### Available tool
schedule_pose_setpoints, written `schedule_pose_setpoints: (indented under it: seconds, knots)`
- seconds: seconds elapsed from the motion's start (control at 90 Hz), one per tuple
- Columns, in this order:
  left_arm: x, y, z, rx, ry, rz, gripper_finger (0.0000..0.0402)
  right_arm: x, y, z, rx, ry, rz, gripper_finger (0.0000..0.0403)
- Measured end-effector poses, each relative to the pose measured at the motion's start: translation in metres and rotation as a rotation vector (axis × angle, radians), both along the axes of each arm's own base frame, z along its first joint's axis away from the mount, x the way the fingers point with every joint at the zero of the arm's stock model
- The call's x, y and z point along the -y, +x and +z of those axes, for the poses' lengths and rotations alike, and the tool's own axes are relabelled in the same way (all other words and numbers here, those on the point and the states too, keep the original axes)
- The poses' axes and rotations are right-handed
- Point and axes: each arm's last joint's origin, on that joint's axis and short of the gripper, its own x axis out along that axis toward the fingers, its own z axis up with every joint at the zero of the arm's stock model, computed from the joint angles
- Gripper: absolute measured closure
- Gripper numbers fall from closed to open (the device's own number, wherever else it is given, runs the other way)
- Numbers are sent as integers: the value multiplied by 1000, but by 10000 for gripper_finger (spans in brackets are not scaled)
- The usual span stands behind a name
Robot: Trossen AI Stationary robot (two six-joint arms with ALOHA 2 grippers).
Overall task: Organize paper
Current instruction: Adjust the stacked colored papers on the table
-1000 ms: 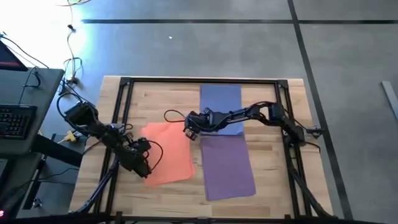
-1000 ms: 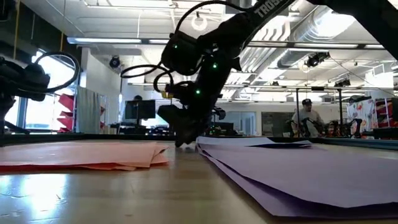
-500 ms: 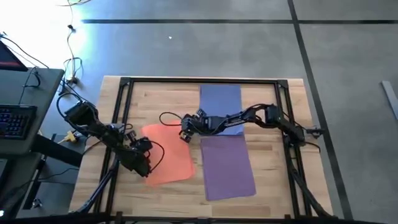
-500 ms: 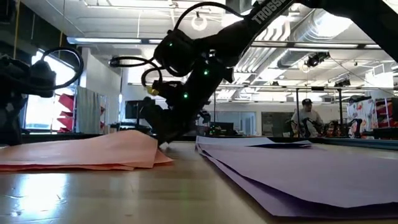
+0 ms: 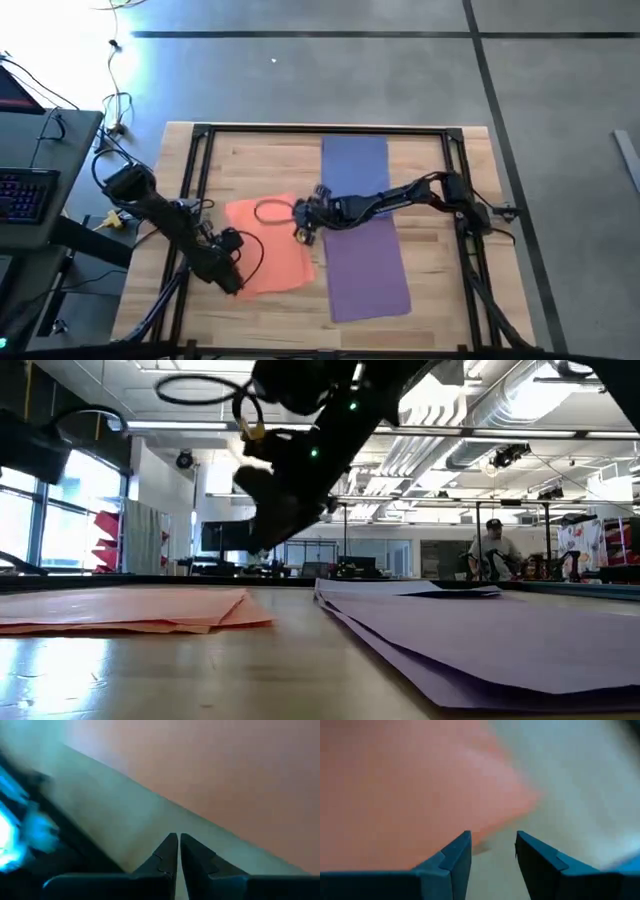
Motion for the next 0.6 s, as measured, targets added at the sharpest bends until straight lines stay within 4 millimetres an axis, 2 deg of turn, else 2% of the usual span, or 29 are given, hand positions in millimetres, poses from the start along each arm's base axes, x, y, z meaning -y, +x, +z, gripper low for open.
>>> schedule_pose_setpoints:
  seconds: [0.144, 0.333, 0.467, 0.6]
  knots:
    - [33, -14, -4, 36, -197, 63, 401, -25, -3, -6, -44, 125, 135, 266]
    - [65, -32, -5, 194, -322, 129, 401, -34, -10, -11, -110, 163, 111, 266]
    - [76, -34, -9, 313, -338, 128, 401, -34, -12, -16, -140, 189, 68, 266]
    - [81, -31, -19, 323, -329, 103, 401, -39, -15, -27, -191, 200, 72, 266]
